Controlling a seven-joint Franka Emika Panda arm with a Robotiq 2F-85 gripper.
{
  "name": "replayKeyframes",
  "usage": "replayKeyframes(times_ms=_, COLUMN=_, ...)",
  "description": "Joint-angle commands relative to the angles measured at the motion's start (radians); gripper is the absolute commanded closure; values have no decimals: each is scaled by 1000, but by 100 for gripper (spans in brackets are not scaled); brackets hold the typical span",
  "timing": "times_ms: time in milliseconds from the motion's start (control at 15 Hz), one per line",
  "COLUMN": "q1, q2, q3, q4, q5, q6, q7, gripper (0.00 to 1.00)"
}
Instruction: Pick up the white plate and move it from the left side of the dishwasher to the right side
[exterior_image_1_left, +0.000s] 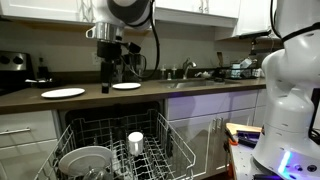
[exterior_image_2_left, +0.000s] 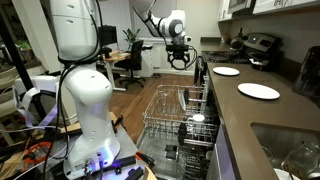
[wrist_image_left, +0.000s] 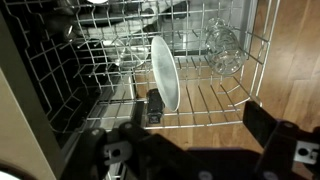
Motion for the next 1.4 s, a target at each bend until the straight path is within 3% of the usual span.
replayKeyframes(times_ms=0, q1=-23, q2=133, q3=36, q4=123, q5=60, q6=-31, q7=-109, gripper=0)
replayKeyframes(times_ms=400, q1=-18, q2=290, q3=71, q4=254, q5=28, q6=-118, q7=-117, gripper=0)
replayKeyframes(times_ms=1000, q1=62, q2=446, q3=57, q4=419, q5=-150, q6=-252, q7=-29, gripper=0)
replayKeyframes(times_ms=1333, q1=60, q2=458, q3=75, q4=414, q5=-143, q6=-248, q7=-45, gripper=0)
